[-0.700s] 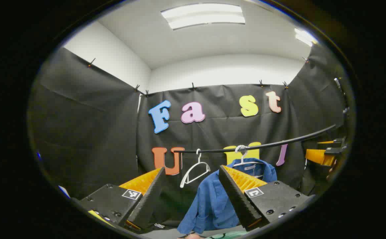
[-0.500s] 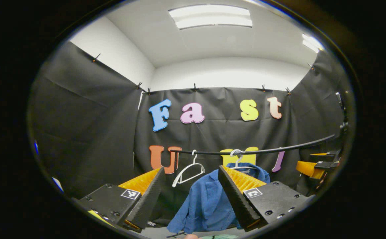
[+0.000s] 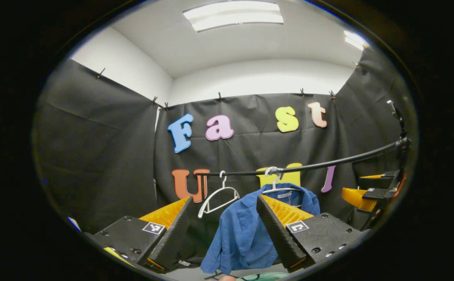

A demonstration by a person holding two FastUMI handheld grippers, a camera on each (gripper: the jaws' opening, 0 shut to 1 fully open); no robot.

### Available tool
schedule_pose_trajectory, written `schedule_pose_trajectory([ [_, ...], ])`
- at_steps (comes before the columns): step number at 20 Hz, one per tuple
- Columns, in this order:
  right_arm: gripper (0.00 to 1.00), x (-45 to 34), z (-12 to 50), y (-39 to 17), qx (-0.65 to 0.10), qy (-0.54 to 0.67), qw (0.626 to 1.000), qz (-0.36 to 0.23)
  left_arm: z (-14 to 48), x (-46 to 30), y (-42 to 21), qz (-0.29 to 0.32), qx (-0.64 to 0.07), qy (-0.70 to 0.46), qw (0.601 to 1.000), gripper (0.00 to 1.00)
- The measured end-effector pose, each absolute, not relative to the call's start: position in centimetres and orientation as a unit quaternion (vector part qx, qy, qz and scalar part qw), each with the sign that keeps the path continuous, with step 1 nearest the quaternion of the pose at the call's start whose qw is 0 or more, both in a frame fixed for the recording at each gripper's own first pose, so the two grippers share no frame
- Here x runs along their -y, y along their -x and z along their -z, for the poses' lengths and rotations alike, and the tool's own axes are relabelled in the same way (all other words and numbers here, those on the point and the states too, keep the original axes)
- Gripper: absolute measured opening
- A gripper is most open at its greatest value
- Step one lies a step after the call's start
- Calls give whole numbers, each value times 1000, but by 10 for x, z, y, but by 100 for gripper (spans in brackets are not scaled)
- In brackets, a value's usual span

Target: Grasp the clothes on the hanger with both hands and then place them into the laundry hamper below.

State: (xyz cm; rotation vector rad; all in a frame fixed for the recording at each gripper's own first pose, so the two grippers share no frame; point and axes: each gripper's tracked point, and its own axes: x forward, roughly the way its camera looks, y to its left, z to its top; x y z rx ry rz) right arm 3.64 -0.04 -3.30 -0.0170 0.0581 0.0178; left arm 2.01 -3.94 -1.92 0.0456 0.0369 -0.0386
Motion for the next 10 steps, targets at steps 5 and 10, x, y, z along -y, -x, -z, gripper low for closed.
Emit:
schedule_pose_trajectory([
  [5, 100, -15, 63, -57, -60, 0, 998, 23, 46, 37, -44, 50, -40, -10, 998, 100],
  [10, 100, -37, 103, -81, -102, -13, 993, 53, 87, 32, -64, 82, -74, 4, 994, 100],
])
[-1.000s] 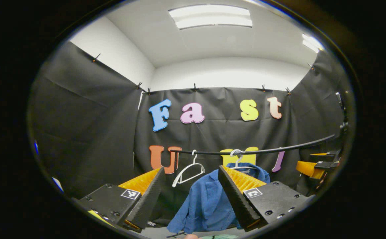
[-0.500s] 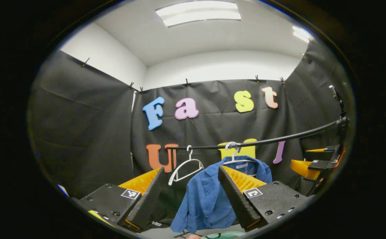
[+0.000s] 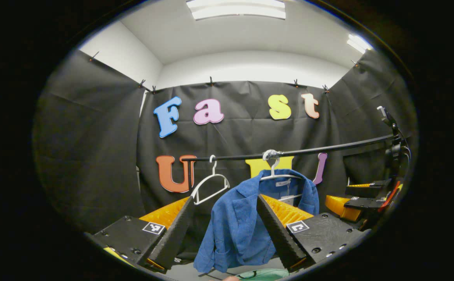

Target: Grasp the clothes on the hanger with both hands and then place them into the laundry hamper below.

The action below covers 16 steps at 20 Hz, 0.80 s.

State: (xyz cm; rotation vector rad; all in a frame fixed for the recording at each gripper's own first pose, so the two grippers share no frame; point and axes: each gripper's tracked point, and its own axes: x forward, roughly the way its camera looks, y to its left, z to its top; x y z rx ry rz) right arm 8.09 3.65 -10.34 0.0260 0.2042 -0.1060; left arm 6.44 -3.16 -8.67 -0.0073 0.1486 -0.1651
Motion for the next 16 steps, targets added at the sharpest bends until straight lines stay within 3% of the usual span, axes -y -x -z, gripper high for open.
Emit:
schedule_pose_trajectory([
  [7, 100, -33, 152, -115, -145, -41, 982, 116, 147, 44, -88, 131, -121, 18, 984, 100],
  [14, 100, -12, 183, -171, -170, -56, 977, 112, 197, 69, -110, 125, -162, 26, 978, 94],
  [16, 100, -6, 190, -188, -177, -63, 976, 109, 209, 77, -119, 120, -173, 25, 977, 98],
])
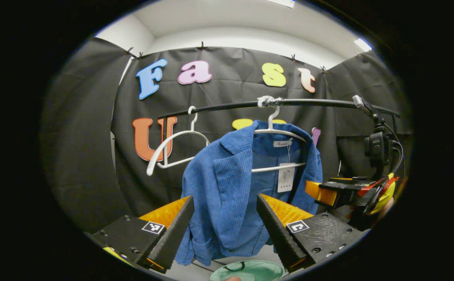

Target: Grasp the clothes on the hanger with both hands and then place them into the laundry hamper below.

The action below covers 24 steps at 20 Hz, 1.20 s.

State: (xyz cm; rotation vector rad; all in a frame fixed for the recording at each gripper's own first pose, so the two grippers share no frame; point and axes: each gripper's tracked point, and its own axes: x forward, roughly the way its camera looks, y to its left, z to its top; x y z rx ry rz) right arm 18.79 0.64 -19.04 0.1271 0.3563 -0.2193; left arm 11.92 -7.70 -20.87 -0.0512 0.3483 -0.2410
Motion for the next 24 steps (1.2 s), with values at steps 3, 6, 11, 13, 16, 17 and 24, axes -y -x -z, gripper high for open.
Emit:
schedule_pose_trajectory([
  [3, 98, -4, 202, -208, -188, -76, 975, 94, 225, 92, -136, 112, -184, 30, 976, 94],
  [6, 98, -1, 211, -221, -195, -79, 974, 83, 242, 99, -149, 105, -198, 33, 974, 98],
  [11, 98, 16, 221, -236, -202, -104, 969, 98, 255, 103, -169, 85, -208, 40, 974, 100],
  [13, 94, 19, 221, -239, -201, -124, 968, 89, 257, 103, -176, 78, -206, 49, 974, 94],
  [16, 88, 27, 224, -240, -202, -133, 967, 84, 264, 107, -184, 79, -209, 55, 973, 95],
  [17, 87, 29, 225, -241, -204, -136, 966, 83, 269, 106, -186, 75, -215, 55, 972, 87],
  [24, 67, 44, 236, -242, -217, -140, 963, 83, 293, 91, -192, 38, -248, 48, 967, 51],
])
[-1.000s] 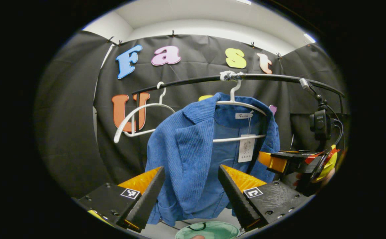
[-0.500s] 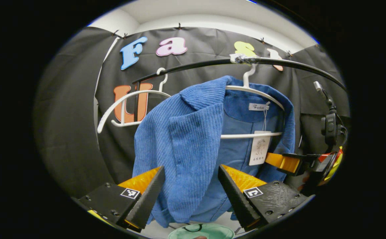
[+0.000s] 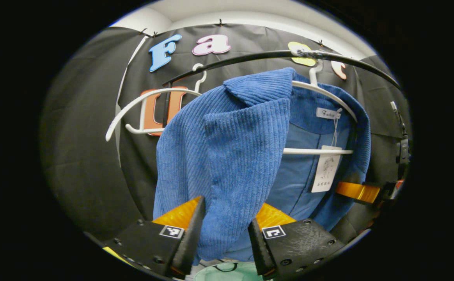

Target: Grasp the clothes on the hanger with both hands and then place them into the laundry hamper below.

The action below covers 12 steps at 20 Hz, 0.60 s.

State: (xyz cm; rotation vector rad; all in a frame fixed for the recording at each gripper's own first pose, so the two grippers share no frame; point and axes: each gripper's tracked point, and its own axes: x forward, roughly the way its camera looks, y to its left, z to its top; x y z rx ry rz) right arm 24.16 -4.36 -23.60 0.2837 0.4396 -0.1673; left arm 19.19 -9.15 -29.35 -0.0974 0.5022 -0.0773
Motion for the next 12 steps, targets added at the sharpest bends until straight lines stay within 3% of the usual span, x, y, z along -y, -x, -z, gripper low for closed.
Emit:
schedule_pose_trajectory([
  [2, 61, 49, 236, -241, -217, -140, 962, 85, 300, 84, -196, 21, -253, 37, 967, 53],
  [3, 54, 52, 235, -241, -217, -141, 962, 86, 300, 78, -192, 14, -259, 35, 965, 24],
  [4, 51, 54, 235, -239, -217, -143, 962, 86, 302, 79, -191, 20, -263, 42, 964, 16],
  [7, 31, 62, 232, -235, -214, -144, 962, 89, 299, 85, -191, 44, -263, 58, 962, 7],
  [9, 19, 64, 228, -232, -209, -145, 964, 81, 296, 84, -189, 53, -261, 56, 962, 8],
  [12, 13, 72, 216, -227, -202, -167, 962, 77, 284, 74, -183, 51, -259, 62, 963, 4],
])
